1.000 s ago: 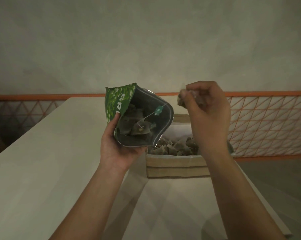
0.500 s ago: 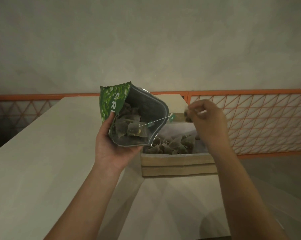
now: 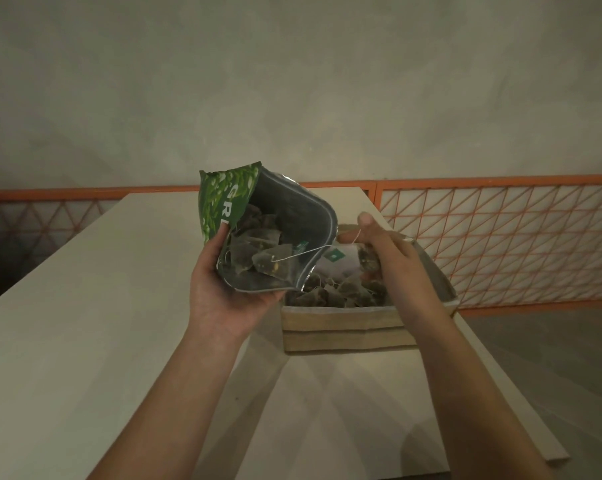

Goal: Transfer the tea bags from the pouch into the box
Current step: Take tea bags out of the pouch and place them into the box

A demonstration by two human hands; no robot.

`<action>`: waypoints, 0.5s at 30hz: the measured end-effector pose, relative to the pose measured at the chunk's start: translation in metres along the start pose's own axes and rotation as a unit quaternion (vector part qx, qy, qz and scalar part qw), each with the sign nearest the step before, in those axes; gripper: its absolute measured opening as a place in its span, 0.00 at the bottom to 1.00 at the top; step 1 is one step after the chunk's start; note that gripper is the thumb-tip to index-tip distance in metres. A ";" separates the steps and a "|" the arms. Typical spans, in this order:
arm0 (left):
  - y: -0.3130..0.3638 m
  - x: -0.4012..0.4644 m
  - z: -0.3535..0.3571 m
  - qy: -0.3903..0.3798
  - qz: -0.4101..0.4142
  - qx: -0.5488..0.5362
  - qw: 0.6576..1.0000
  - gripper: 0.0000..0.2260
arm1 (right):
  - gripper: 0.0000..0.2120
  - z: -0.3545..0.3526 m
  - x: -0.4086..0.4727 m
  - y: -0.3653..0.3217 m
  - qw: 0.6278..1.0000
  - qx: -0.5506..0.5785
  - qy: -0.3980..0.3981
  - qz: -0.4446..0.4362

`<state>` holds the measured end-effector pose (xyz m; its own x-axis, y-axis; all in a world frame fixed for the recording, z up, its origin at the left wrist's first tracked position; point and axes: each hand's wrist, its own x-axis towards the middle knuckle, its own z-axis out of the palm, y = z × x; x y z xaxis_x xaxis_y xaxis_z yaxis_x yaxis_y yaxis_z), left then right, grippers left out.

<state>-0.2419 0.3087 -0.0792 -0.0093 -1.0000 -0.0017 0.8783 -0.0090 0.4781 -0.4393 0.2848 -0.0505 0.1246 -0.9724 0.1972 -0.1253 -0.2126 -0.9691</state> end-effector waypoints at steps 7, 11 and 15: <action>-0.001 0.003 -0.003 -0.004 -0.013 -0.013 1.000 0.22 | 0.08 0.001 0.006 0.005 0.990 -0.111 -0.031 -0.076; 0.001 0.003 -0.003 0.008 -0.011 -0.013 1.000 0.22 | 0.12 -0.004 0.005 -0.003 0.993 -0.071 -0.021 -0.087; 0.000 0.001 0.000 0.010 -0.006 -0.014 1.000 0.21 | 0.14 -0.014 0.008 -0.023 0.993 0.013 0.024 -0.113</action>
<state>-0.2421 0.3079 -0.0793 -0.0111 -0.9996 -0.0246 0.8916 -0.0210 0.4523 -0.4492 0.2807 -0.0243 0.0999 -0.9035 0.4167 -0.0742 -0.4244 -0.9024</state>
